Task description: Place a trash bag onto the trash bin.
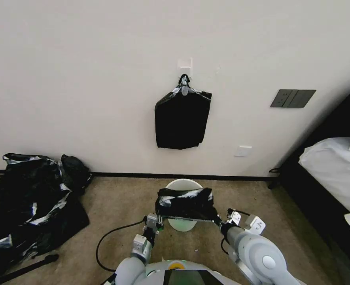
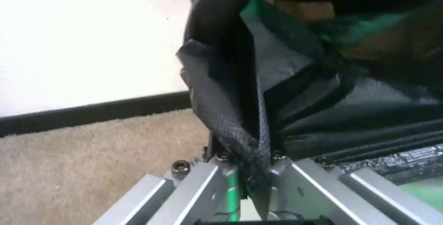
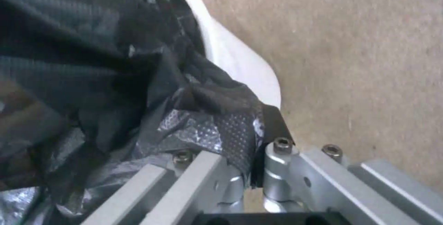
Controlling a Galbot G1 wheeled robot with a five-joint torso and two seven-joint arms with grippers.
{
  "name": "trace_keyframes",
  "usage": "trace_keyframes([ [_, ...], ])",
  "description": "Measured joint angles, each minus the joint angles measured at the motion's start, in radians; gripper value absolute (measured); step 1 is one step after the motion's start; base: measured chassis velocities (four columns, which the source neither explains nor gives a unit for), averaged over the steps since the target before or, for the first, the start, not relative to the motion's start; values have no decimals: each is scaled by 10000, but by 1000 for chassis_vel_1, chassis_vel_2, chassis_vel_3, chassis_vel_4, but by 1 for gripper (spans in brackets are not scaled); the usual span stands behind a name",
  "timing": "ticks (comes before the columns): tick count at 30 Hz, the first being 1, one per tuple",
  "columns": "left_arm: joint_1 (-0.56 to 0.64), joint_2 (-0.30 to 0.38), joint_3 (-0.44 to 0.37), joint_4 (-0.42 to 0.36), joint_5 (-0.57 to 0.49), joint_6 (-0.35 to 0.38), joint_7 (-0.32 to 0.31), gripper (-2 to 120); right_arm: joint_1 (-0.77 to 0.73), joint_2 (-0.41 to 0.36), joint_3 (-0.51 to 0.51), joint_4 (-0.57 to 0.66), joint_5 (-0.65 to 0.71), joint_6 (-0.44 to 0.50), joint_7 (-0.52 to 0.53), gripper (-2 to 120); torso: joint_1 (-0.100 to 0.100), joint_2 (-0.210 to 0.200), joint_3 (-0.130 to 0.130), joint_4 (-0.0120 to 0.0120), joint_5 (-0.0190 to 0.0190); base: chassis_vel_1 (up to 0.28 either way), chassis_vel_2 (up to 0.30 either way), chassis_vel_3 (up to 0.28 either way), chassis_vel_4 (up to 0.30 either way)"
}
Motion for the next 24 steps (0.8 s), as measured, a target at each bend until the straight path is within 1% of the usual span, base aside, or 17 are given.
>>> trace_keyframes([
  [13,-109,-20,-117,126,-229,14,68,0,-83,178,-41,-208,-97,-111,-11,0,0,0,0,0,1,0,0,0,0],
  [15,103,65,50,-98,-233,188,-92,0,-231,144,-81,10,70,-86,202,0,0,0,0,-1,1,0,0,0,0],
  [20,537,116,125,-315,-93,361,-132,0,-562,164,-131,221,340,-146,289,0,0,0,0,0,0,0,0,0,0],
  [23,645,41,136,-174,-4,410,-132,0,-682,354,-164,-141,377,-334,204,0,0,0,-1,-2,1,0,0,0,0],
  [24,593,-55,186,60,61,413,-120,0,-630,517,-164,-540,411,-415,122,0,0,0,-1,0,3,0,0,0,0],
])
